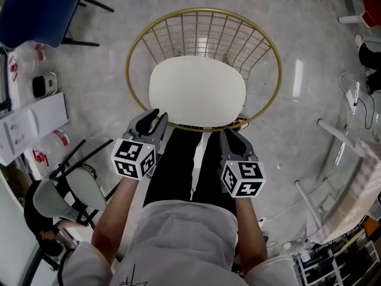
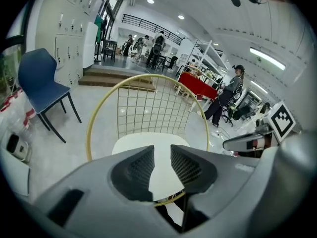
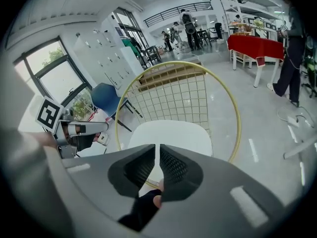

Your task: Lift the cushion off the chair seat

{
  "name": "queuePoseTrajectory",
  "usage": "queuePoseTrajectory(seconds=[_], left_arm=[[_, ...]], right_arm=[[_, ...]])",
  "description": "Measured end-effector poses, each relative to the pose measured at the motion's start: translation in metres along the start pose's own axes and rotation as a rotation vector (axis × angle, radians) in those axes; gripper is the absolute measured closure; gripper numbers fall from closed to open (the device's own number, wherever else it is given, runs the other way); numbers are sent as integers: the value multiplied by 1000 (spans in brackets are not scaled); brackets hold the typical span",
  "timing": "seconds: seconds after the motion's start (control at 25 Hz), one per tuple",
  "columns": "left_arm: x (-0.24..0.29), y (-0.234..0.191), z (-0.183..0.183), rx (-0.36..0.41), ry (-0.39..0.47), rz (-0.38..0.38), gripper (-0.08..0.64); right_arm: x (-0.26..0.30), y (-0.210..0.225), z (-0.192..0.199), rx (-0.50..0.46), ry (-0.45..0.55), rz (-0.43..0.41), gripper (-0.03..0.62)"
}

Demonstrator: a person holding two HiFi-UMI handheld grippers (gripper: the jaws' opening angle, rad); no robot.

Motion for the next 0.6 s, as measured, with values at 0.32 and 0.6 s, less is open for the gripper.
queuePoseTrajectory(seconds=[0.32, 0.6], left_arm=[[25, -7, 26, -20, -62, -27, 412], [50, -25, 39, -55, -86, -52, 377]], right_arm=[[10, 31, 15, 26, -7, 31, 543], [31, 52, 25, 50, -19, 59, 522]])
Point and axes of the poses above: the fingertips, and each gripper's own axes: x forward along the fingers, y to its right, z out of its underside, the point moved 5 cm from there along -x, backward along the fingers, and after that the axes turned 13 degrees about -z, right-handed, at the moved point
